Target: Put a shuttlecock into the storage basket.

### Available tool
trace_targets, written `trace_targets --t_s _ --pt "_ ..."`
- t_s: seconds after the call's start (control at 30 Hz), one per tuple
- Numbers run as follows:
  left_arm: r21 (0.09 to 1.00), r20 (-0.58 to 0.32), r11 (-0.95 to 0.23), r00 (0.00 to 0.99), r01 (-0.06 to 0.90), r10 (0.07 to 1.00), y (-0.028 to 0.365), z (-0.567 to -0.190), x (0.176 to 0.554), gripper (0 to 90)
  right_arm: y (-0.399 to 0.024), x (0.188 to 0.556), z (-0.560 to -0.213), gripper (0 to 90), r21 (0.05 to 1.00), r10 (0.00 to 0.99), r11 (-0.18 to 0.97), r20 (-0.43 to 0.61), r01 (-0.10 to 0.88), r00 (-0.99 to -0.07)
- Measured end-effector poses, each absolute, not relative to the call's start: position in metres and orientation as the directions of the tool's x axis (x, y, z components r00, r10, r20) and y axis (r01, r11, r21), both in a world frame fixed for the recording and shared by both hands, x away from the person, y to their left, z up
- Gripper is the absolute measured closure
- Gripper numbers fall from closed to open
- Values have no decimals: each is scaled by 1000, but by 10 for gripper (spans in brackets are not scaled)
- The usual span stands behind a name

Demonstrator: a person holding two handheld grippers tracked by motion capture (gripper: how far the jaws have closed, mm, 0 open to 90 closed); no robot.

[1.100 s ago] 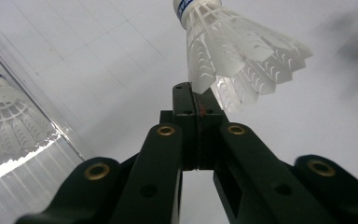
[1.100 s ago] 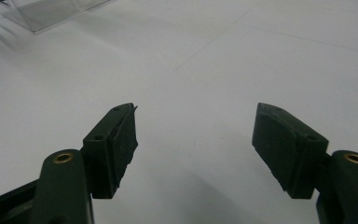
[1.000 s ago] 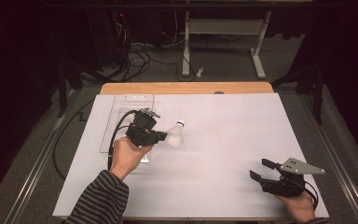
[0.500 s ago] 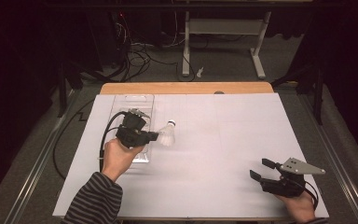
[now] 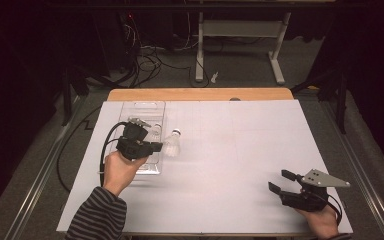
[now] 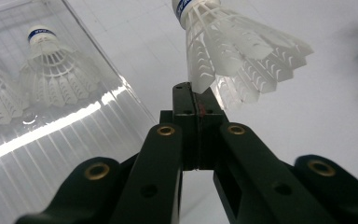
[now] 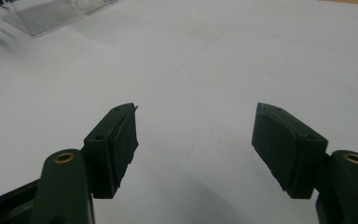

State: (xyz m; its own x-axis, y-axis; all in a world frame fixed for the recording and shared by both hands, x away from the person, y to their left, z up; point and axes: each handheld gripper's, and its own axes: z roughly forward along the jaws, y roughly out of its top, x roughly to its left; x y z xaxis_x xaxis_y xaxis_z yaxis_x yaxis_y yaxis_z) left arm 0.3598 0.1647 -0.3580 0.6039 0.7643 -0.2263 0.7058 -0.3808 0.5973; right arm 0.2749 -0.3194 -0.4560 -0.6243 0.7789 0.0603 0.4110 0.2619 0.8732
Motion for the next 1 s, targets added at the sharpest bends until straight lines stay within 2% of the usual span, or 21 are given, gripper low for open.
trace_targets --t_s 0.73,1.0 --pt "570 -227 -323 523 755 822 195 -368 361 900 -320 274 -455 316 878 778 258 59 404 -626" --pt "551 -193 -311 481 774 856 207 -371 365 900 -320 275 -456 317 877 777 258 61 406 -626"
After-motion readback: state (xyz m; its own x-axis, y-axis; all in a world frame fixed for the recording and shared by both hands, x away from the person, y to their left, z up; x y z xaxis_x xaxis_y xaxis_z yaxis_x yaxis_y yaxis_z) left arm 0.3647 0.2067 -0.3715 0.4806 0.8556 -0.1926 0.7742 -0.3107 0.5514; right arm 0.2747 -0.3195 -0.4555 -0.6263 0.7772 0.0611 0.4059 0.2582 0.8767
